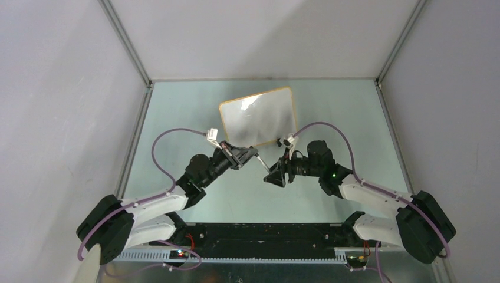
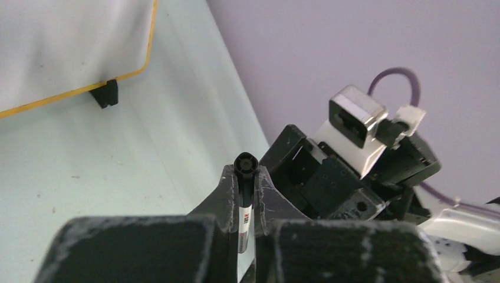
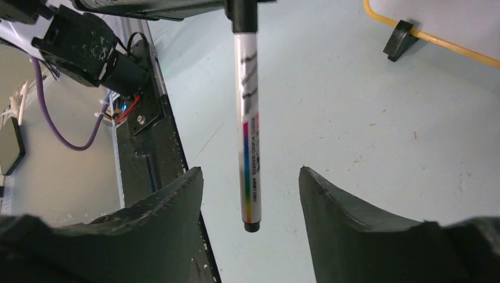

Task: Write a sentence on the whiteboard
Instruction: Move the pen cap to the whiteboard marker.

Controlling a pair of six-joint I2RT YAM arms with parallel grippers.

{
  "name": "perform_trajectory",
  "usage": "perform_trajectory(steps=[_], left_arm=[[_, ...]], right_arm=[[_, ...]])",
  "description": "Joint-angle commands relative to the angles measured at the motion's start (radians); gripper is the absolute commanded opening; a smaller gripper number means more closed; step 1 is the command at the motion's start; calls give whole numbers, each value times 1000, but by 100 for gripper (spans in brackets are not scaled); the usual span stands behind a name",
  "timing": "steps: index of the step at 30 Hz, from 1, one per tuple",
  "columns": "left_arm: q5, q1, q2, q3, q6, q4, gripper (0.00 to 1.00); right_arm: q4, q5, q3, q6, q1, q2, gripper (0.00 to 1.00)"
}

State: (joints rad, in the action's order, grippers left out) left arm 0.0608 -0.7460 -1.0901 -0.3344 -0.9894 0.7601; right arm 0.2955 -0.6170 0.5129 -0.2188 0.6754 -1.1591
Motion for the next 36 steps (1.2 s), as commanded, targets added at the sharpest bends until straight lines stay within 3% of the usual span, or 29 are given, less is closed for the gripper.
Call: perform_trajectory(steps=[1, 8, 12, 19, 27, 36], left_arm=[[-70, 2, 21, 54, -113, 200, 0], [-115, 0, -111, 119, -285, 537, 0], [-123, -4, -234, 137, -348, 741, 0], [-149, -31, -275, 109, -331, 765, 0], [-163, -34, -226, 103, -304, 708, 0], [-159, -56, -314, 72, -330, 767, 0]], right_arm=[[155, 57, -68, -59, -4, 80, 68], [491, 136, -232, -244, -4, 175, 69], [562, 246, -274, -339, -7, 216, 71], [676, 373, -323, -456, -9, 187, 61], [738, 366, -326, -500, -9, 153, 55], [870, 383, -353, -556, -9, 110, 51]])
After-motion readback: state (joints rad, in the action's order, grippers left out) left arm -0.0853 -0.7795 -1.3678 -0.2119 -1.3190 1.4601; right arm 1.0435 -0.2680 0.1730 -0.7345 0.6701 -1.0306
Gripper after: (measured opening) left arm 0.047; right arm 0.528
